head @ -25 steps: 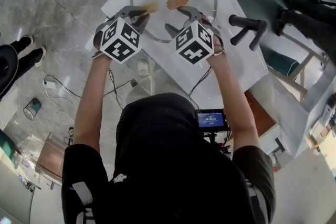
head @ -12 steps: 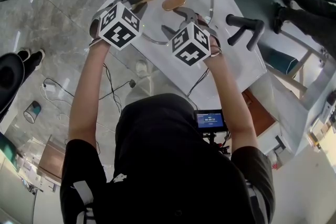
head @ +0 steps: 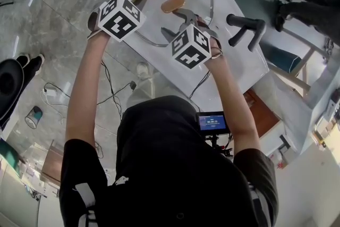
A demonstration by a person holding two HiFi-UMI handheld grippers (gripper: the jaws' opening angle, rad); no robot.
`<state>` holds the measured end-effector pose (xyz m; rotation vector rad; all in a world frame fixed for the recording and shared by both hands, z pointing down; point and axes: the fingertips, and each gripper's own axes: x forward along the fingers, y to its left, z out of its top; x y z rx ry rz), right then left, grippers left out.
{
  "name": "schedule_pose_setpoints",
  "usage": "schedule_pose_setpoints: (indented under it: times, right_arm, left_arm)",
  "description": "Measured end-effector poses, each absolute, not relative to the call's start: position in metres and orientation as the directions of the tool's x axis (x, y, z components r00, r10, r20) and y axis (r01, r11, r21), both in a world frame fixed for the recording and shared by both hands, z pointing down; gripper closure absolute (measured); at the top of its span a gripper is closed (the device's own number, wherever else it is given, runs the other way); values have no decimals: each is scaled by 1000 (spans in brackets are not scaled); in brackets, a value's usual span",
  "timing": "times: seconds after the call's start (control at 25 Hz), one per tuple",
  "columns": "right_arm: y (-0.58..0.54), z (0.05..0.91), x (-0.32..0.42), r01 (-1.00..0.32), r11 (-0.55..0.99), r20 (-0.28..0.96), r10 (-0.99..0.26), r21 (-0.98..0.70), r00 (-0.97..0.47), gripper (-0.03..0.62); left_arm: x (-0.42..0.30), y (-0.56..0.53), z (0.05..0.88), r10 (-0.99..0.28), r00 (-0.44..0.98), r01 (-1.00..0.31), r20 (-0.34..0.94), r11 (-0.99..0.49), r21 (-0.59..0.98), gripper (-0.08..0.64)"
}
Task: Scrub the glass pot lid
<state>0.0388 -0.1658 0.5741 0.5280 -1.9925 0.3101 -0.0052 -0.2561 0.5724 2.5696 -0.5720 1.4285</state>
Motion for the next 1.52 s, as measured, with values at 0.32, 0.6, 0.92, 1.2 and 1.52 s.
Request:
schedule_pose_setpoints:
  times: [0.32, 0.6, 0.92, 1.2, 1.52]
  right_arm:
    - [-166, 574, 39, -493, 870, 890, -232, 10, -392, 354]
    - [-166, 576, 38, -494, 869, 891, -231, 8, -392, 354]
    - [-166, 575, 40, -495, 869, 892, -231, 10, -388, 354]
    - [-166, 575, 40, -494, 869, 892, -231, 9, -390, 354]
    - [-166, 574, 39, -494, 869, 891, -232, 10, -390, 354]
  left_arm:
    - [-1, -271, 573, -252, 464, -366, 849, -928, -74, 540]
    - [1, -278, 575, -257, 469, -375, 845, -924, -73, 540]
    - [3, -277, 574, -266, 469, -378, 842, -922, -81, 540]
    - [3, -270, 574, -263, 468, -374, 844, -924, -80, 540]
    - [-2, -256, 572, -256, 476, -379, 841, -923, -67, 540]
